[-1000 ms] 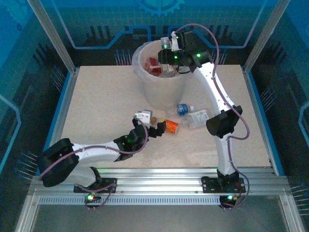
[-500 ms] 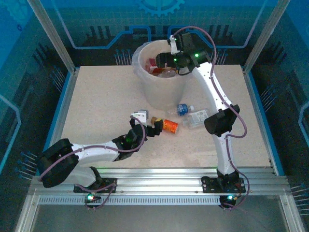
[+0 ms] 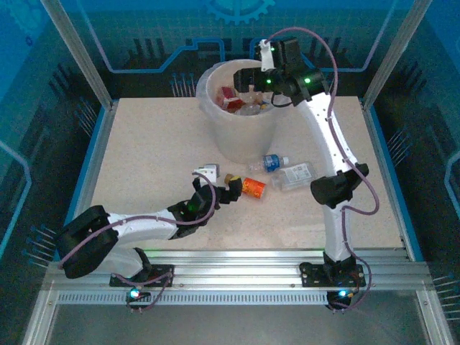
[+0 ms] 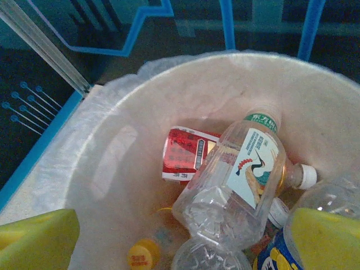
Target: Put the plastic bottles in the bin
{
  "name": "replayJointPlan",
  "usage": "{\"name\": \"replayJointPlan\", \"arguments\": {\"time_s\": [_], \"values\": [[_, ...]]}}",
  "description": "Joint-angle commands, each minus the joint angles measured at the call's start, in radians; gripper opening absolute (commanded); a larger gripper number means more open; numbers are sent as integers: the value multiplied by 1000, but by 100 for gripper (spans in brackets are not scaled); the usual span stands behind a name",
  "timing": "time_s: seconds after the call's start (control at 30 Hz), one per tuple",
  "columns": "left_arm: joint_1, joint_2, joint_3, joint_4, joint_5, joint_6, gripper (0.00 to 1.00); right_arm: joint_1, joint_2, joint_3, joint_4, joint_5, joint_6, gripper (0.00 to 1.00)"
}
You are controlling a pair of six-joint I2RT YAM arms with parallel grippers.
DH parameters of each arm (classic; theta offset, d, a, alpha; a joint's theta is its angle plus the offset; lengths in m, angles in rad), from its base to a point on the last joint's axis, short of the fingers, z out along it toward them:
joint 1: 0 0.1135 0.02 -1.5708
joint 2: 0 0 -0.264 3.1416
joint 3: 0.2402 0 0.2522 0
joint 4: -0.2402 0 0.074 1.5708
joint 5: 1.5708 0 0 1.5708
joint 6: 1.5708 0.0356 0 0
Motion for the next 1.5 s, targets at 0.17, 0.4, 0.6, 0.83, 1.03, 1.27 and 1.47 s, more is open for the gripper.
{"name": "replayJointPlan", "arguments": {"time_s": [0.17, 0.4, 0.6, 0.83, 1.03, 1.27, 1.47], "values": [[7, 29, 44, -15, 6, -35, 99, -6, -13, -29, 13, 20, 46, 98], [7, 26, 44, -23, 7, -36, 99, -6, 52, -10, 12, 27, 70, 98], [6, 26, 45, -27, 5, -34, 99, -6, 94, -10, 17, 39, 70, 98], [6, 24, 54, -44, -2, -28, 99, -5, 153, 4, 44, -76, 108, 97], [7, 32, 61, -51, -3, -34, 99, 21, 189, 54, 85, -174, 110, 95], [7, 38, 69, -75, -11, -60, 99, 31, 176, 86, 94, -191, 94, 95], [6, 59, 94, -114, -9, -125, 99, 30, 95, 98, 60, -173, 46, 97]]}}
